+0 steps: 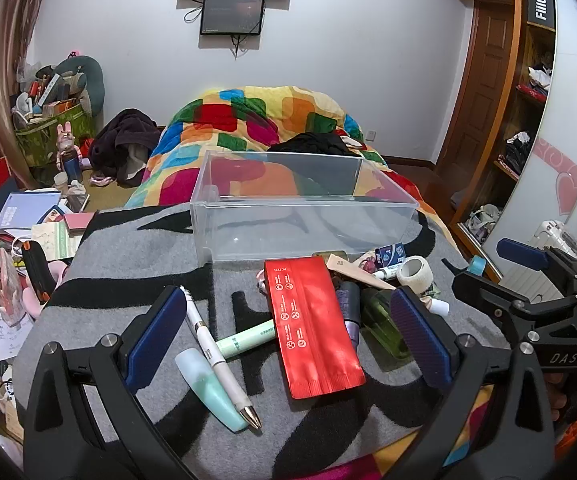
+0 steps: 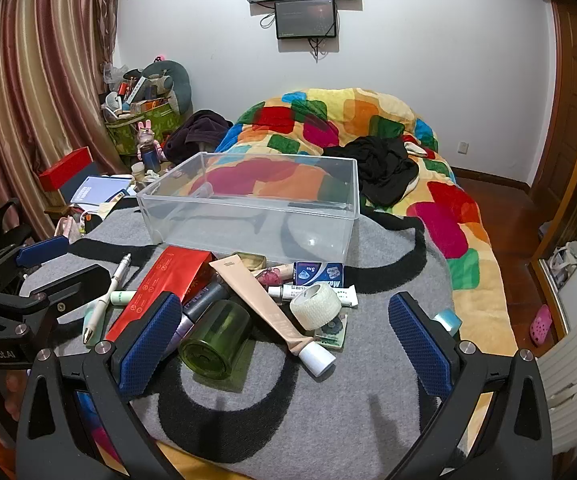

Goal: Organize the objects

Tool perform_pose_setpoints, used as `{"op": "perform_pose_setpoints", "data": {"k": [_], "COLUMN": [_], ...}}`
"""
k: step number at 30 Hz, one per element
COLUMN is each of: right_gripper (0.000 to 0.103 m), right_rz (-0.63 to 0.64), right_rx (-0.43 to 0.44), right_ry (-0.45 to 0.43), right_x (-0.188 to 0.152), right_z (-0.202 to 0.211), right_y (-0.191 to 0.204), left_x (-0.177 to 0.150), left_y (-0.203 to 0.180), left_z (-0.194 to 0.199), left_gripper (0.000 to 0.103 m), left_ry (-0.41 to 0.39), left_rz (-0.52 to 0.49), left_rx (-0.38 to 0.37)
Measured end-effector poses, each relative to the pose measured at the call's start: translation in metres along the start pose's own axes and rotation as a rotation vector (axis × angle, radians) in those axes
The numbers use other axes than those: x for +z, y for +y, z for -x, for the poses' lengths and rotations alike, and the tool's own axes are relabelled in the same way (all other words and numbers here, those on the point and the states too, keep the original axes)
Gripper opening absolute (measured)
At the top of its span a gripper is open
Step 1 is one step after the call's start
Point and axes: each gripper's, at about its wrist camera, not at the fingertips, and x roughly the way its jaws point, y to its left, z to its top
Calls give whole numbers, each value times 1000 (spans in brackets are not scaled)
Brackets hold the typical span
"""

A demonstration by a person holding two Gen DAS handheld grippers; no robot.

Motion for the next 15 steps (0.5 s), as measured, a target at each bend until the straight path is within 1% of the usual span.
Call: {"op": "perform_pose_setpoints", "data": {"k": [15], "right_gripper": [103], "right_rz": [-1], "right_rx": [7], "right_ry": [3], "right_x": [-2], "right_z": [1], "right_y": [3], "left_x": [0], "left_y": [0], "left_z": [-1], "left_gripper": [103], "left_ry": [1], "left_rz": [1], "left_rx": [1]}}
